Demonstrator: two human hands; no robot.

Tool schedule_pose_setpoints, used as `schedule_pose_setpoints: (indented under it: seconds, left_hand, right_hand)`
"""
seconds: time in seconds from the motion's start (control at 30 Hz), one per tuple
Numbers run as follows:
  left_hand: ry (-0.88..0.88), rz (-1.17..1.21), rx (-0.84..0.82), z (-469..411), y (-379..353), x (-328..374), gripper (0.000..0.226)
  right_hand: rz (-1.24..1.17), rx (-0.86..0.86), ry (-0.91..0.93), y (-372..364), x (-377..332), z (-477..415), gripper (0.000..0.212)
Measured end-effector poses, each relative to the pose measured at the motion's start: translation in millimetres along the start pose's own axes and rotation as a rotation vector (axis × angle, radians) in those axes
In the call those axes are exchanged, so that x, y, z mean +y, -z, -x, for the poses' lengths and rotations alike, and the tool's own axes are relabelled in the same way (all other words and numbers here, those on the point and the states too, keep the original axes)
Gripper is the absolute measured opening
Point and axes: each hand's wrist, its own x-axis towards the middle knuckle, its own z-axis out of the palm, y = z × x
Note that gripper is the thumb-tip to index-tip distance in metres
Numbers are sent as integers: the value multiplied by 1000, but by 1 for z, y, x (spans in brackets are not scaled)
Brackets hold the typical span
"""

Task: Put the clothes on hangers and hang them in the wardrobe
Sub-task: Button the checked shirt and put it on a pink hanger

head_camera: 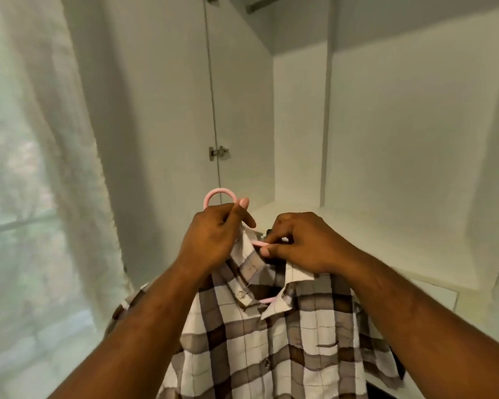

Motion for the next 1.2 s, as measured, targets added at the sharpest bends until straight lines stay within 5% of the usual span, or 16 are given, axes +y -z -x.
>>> schedule_pose_setpoints:
  seconds: [0.17,0.27,0.4,0.57,0.7,0.9,1.0,1.07,1.2]
  left_hand:
    - [-67,34,-10,-97,-41,-8,55]
    - [-127,35,-66,-149,-62,-10,55]
    - [-158,19,-165,-216,-86,-19,52]
    - [-132,18,-188,-295,-108,-28,39]
    - [-171,-34,-92,-359,-140,-10,42]
    - [-292,232,-130,-456,-191,8,35]
    - [-345,344,-191,-501,-218,12,32]
    - [-366,440,-249,-529,-235,14,29]
    - [-330,619,-348,-576,-261,9,25]
  right_hand:
    - [-236,186,-83,26,86,-61,21]
    - [-137,78,-195,42,137,-100,35]
    - [-98,7,-232,55,183,-151,14]
    - [-102,296,-286,119,233,-174,7]
    - [114,407,-349,154,259,-187,8]
    - [265,514,-428,184,286,-199,6]
    - [235,721,-399,188,286,-212,7]
    - [143,794,-465,190,284,-224,24]
    - [245,563,-777,192,289,-243,54]
